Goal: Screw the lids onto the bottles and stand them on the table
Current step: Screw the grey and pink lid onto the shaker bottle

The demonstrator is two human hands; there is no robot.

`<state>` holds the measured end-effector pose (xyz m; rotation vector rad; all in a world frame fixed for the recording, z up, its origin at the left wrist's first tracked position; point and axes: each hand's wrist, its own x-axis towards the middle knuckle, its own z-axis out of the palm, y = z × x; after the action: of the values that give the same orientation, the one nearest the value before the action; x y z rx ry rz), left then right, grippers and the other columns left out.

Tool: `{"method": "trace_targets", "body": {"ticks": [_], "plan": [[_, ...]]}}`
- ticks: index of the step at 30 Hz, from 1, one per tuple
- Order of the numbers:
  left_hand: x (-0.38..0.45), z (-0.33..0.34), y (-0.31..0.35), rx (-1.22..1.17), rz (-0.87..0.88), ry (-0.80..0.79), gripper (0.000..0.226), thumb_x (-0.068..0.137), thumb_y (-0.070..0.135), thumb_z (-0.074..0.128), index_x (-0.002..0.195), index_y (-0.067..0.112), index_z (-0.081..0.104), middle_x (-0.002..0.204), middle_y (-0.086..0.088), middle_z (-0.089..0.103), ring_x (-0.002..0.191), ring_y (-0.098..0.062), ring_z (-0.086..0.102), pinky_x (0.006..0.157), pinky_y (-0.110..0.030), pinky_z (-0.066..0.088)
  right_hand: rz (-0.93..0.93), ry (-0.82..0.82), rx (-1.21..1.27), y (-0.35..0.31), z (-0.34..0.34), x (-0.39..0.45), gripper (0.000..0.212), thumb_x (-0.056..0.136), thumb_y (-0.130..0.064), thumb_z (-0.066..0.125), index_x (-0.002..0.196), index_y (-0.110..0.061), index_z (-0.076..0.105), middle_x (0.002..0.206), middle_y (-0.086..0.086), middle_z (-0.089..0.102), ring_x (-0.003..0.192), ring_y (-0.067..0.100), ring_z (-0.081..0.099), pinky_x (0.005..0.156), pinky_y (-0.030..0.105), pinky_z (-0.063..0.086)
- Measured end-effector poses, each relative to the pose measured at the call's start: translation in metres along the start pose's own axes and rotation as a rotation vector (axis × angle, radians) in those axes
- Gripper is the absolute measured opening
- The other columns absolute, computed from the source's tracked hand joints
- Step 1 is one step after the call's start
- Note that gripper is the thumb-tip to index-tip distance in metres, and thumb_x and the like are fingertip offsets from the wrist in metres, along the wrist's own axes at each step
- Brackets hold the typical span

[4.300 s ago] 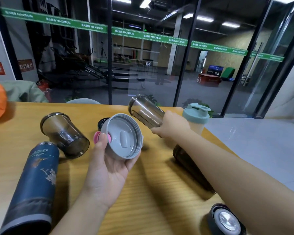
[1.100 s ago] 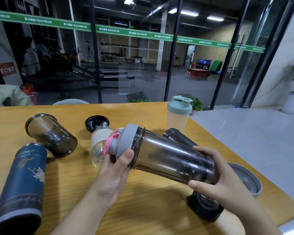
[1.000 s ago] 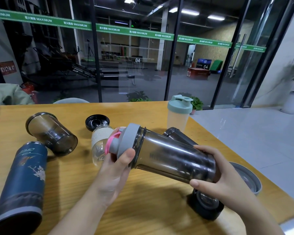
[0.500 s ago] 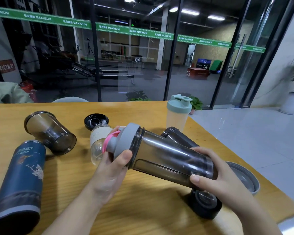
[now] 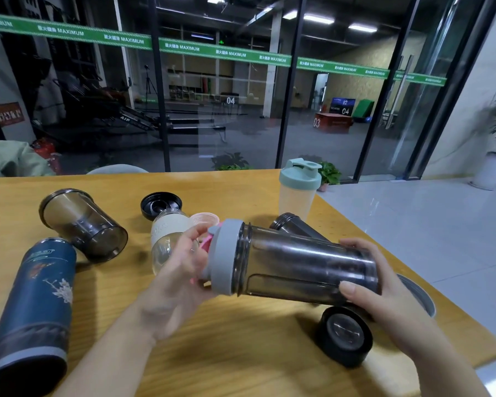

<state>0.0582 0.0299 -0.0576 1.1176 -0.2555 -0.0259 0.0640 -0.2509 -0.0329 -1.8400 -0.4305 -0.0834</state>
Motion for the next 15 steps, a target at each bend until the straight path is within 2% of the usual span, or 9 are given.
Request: {"method": "trace_targets", "body": {"ticks": [2,4,5,6,7,9,10,12,15], "plan": [[0.0,0.003,-0.003,0.048,-0.037,0.042,0.113,0.026,0.052,0.093,0.125,0.03,0.045,0.115,0.002,0.066,0.093,-0.021,0.066,0.072,-0.049,0.055,0.011,-0.021,-0.036,0.002,-0.001,-0.004,0.065,0.046,-0.055,0.066,0.108,-0.063,0.046,0.101,-0.041,0.055,0.093,-0.007,0.06,0.077,0.019,0.048],[-0.002,0.008,-0.007,0.075,-0.03,0.049,0.116,0.023,0.048,0.095,0.126,0.036,0.042,0.109,0.009,0.069,0.093,-0.016,0.068,0.069,-0.041,0.057,0.098,-0.047,0.035,0.002,0.001,0.001,0.075,0.046,-0.058,0.071,0.117,-0.058,0.045,0.112,-0.032,0.057,0.103,0.001,0.061,0.085,0.027,0.048],[-0.003,0.01,-0.008,0.088,-0.015,0.046,0.113,0.027,0.044,0.095,0.126,0.045,0.042,0.114,0.012,0.067,0.099,-0.016,0.067,0.073,-0.04,0.057,0.135,-0.037,0.091,0.006,0.0,0.005,0.071,0.055,-0.056,0.073,0.121,-0.047,0.049,0.113,-0.019,0.063,0.107,0.01,0.062,0.084,0.027,0.049],[-0.004,0.012,-0.008,0.111,0.012,0.042,0.106,0.032,0.038,0.095,0.124,0.053,0.044,0.122,0.013,0.063,0.107,-0.018,0.065,0.078,-0.04,0.056,0.098,-0.067,0.115,0.014,-0.005,-0.004,0.056,0.071,-0.046,0.07,0.123,-0.033,0.053,0.11,-0.005,0.067,0.11,0.021,0.061,0.076,0.022,0.05],[-0.004,0.013,-0.007,0.147,0.043,0.04,0.098,0.038,0.031,0.093,0.121,0.058,0.047,0.129,0.014,0.059,0.113,-0.018,0.062,0.081,-0.041,0.056,0.107,-0.009,0.159,0.026,-0.01,-0.006,0.036,0.089,-0.032,0.059,0.122,-0.02,0.054,0.113,0.006,0.066,0.114,0.029,0.057,0.068,0.018,0.049],[-0.007,0.015,-0.005,0.227,0.11,0.023,0.088,0.047,0.022,0.083,0.123,0.052,0.05,0.128,0.019,0.056,0.111,-0.017,0.062,0.081,-0.046,0.056,0.196,0.042,0.284,0.031,-0.009,-0.002,0.025,0.1,-0.018,0.045,0.121,-0.011,0.055,0.117,0.012,0.061,0.118,0.035,0.051,0.065,0.021,0.049],[-0.007,0.016,-0.005,0.257,0.139,0.015,0.086,0.05,0.022,0.08,0.126,0.045,0.049,0.123,0.023,0.057,0.108,-0.014,0.063,0.081,-0.047,0.056,0.195,0.057,0.277,0.026,-0.005,0.003,0.019,0.096,-0.023,0.055,0.113,-0.017,0.059,0.107,0.01,0.063,0.113,0.036,0.055,0.061,0.02,0.052],[-0.008,0.02,-0.003,0.303,0.179,0.008,0.084,0.051,0.023,0.077,0.128,0.036,0.046,0.115,0.029,0.058,0.102,-0.008,0.063,0.078,-0.041,0.057,0.259,0.053,0.317,0.008,0.006,0.011,0.038,0.066,-0.04,0.082,0.098,-0.032,0.063,0.09,0.006,0.064,0.086,0.029,0.065,0.056,0.032,0.055],[-0.009,0.025,-0.002,0.327,0.205,0.025,0.083,0.048,0.024,0.078,0.125,0.032,0.045,0.109,0.031,0.058,0.095,-0.002,0.062,0.068,-0.032,0.056,0.153,0.088,0.366,0.0,0.012,0.006,0.062,0.032,-0.052,0.086,0.088,-0.038,0.064,0.084,-0.001,0.066,0.064,0.019,0.067,0.051,0.034,0.054]]}}
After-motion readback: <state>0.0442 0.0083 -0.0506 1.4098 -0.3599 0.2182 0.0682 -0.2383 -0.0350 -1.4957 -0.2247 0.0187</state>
